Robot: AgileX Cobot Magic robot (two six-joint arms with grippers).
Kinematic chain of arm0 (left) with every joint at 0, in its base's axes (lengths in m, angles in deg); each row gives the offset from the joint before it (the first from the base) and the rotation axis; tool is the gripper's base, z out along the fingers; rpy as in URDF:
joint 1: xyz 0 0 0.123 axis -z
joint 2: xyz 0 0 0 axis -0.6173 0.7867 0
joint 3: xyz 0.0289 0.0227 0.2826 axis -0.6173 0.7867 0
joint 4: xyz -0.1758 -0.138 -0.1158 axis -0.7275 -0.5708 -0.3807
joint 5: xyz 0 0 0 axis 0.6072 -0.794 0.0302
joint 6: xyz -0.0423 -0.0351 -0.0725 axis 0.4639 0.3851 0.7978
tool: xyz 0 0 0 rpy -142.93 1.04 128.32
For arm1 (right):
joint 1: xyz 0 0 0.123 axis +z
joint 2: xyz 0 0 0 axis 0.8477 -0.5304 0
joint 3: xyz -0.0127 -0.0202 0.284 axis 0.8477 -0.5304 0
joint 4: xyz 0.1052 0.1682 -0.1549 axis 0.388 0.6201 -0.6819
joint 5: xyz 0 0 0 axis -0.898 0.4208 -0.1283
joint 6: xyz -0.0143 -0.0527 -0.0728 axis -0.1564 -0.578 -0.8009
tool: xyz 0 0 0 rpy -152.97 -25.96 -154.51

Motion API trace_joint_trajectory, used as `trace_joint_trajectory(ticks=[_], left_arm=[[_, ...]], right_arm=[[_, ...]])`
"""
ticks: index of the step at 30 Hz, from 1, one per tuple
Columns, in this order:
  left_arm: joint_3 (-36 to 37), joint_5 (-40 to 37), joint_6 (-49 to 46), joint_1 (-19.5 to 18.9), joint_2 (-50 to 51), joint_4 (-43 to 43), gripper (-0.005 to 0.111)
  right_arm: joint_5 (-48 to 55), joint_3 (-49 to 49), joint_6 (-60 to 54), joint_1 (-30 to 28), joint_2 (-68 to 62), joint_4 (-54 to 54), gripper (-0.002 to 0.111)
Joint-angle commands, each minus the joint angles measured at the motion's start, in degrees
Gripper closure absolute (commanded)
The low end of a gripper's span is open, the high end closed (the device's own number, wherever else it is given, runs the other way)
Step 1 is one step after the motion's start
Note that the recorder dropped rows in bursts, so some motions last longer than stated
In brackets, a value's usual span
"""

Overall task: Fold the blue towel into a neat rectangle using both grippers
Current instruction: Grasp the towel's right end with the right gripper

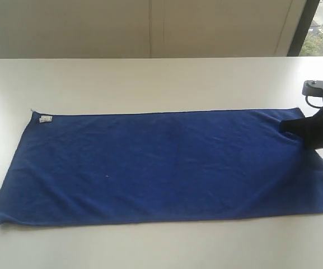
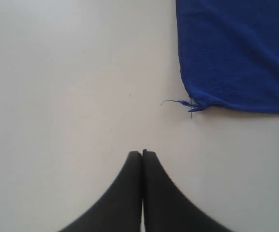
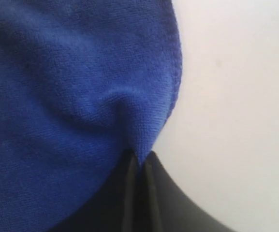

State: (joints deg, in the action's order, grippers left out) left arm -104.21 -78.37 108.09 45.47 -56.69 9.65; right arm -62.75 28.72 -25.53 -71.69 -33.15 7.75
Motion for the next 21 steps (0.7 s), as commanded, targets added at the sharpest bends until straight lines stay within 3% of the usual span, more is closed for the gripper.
trace_joint_trajectory(ticks=[1, 14, 21], left_arm=[[0.4, -0.3, 0.3, 0.0, -0.3, -0.1, 0.107], [0.4, -0.3, 0.3, 0.0, -0.3, -0.1, 0.107], [0.4, -0.3, 0.3, 0.0, -0.3, -0.1, 0.107]], right_arm=[[2.9, -0.7, -0.9, -0.6, -1.7, -1.1, 0.108], [3.1, -0.1, -0.9, -0.6, -1.5, -2.3, 0.108], [5.0, 0.6, -0.5, -4.6, -1.5, -2.7, 0.108]])
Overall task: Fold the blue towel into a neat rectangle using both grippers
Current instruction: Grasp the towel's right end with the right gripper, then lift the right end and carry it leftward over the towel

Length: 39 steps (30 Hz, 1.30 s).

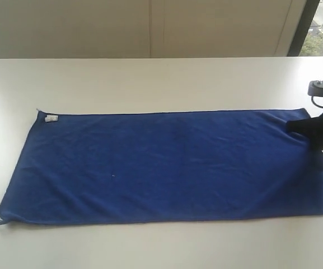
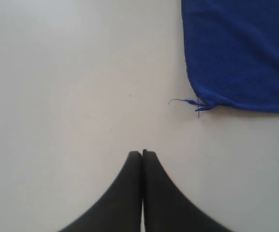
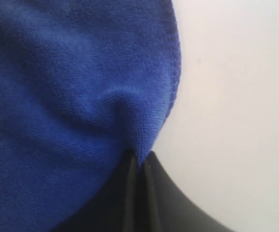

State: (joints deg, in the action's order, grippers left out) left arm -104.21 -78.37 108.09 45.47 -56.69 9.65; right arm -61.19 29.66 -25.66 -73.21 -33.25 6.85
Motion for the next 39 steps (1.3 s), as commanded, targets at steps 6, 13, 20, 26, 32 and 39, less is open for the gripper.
trace_joint_trajectory(ticks=[6, 13, 20, 26, 32, 39], left_arm=[[0.4, -0.3, 0.3, 0.0, -0.3, -0.1, 0.107], [0.4, -0.3, 0.3, 0.0, -0.3, -0.1, 0.107], [0.4, -0.3, 0.3, 0.0, -0.3, -0.1, 0.107], [0.4, -0.3, 0.3, 0.0, -0.3, -0.1, 0.107], [0.4, -0.3, 0.3, 0.0, -0.3, -0.1, 0.107], [0.4, -0.3, 0.3, 0.0, -0.3, -0.1, 0.107]], right_arm=[[3.1, -0.3, -0.4, -7.1, -1.3, -1.8, 0.108], [1.8, -0.3, 0.1, -10.5, 0.5, -1.7, 0.108], [-1.1, 0.8, -0.3, -10.3, 10.9, -1.3, 0.108], [4.2, 3.1, -0.8, -3.1, 19.0, -1.2, 0.108], [8.4, 5.1, 0.2, 11.7, 22.5, -1.2, 0.108], [12.5, 11.6, 1.8, 23.1, 22.5, -1.2, 0.108]])
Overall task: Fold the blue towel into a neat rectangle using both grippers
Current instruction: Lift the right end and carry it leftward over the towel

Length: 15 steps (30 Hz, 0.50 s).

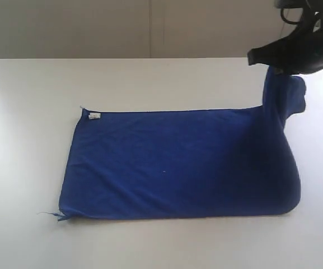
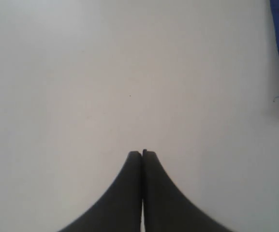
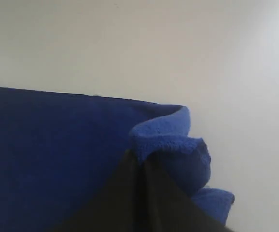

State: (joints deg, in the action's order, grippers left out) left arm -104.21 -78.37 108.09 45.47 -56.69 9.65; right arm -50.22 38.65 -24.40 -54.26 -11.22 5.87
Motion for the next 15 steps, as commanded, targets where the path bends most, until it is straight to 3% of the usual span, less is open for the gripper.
trace_joint_trajectory(ticks=[1, 15], left_arm=[[0.4, -0.3, 0.3, 0.0, -0.3, -0.1, 0.107], [0.4, -0.3, 0.3, 0.0, -0.3, -0.1, 0.107]], right_arm=[[2.0, 3.4, 0.5, 5.4, 0.5, -0.3, 0.108], [3.3, 14.8, 1.4, 21.0, -8.0, -0.3, 0.108]])
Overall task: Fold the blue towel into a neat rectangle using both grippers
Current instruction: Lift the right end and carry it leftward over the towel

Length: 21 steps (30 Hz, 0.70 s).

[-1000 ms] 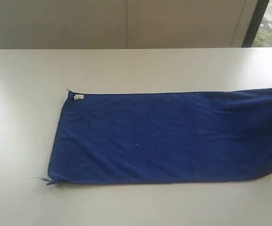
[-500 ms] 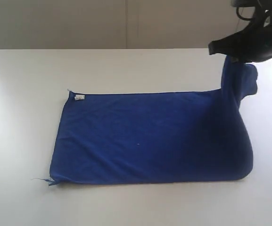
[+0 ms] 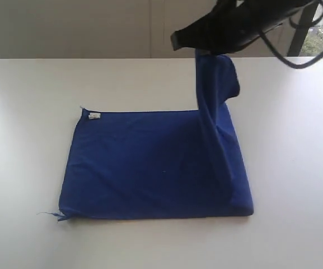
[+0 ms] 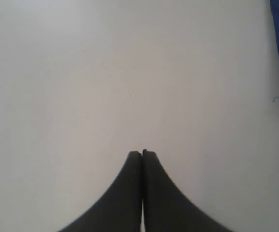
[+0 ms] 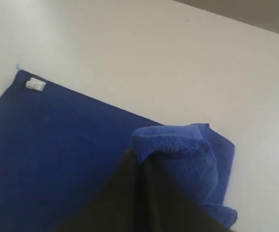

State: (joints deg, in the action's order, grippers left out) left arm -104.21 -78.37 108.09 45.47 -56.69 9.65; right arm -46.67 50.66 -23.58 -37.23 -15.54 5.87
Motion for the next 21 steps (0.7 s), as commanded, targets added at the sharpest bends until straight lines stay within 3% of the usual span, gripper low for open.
trace_joint_trajectory(ticks=[1, 14, 21], left_arm=[[0.4, -0.3, 0.3, 0.0, -0.3, -0.1, 0.107], [0.4, -0.3, 0.3, 0.0, -0.3, -0.1, 0.107], [0.4, -0.3, 0.3, 0.0, -0.3, -0.1, 0.107]], right_arm=[[-0.5, 3.7, 0.6, 5.1, -5.1, -0.3, 0.108], [-8.0, 12.7, 2.7, 17.3, -30.8, -0.3, 0.108], [-4.8, 21.4, 4.8, 20.9, -37.8, -0.3, 0.108]])
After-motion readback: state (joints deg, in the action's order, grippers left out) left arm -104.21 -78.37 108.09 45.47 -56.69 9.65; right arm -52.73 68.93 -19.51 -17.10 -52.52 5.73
